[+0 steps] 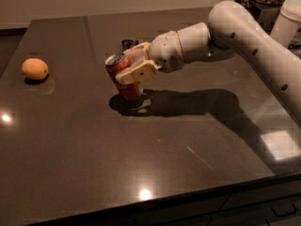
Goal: Place coke can upright
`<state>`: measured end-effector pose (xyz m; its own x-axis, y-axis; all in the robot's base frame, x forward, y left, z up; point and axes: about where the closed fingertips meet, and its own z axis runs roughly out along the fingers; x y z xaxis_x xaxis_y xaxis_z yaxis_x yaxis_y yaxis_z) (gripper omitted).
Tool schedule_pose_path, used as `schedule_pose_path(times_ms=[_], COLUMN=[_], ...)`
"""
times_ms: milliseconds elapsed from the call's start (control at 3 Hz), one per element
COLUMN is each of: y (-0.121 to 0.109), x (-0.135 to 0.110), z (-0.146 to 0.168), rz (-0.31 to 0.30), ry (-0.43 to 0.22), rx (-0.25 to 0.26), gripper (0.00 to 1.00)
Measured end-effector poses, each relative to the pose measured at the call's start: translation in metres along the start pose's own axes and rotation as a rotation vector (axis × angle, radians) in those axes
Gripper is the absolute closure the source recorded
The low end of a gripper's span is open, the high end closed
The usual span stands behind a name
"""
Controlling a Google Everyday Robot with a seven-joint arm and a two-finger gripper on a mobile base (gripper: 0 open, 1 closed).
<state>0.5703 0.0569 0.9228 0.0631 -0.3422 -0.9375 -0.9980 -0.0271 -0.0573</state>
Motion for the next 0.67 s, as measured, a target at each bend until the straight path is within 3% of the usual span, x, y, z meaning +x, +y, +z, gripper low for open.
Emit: schedule_pose_path(times_ms=[667], y=[0.007], x=[0.0037], z=[-0.0052], rz=[-0.019], ry=[-0.116], rx=[0.019], gripper=[0.58])
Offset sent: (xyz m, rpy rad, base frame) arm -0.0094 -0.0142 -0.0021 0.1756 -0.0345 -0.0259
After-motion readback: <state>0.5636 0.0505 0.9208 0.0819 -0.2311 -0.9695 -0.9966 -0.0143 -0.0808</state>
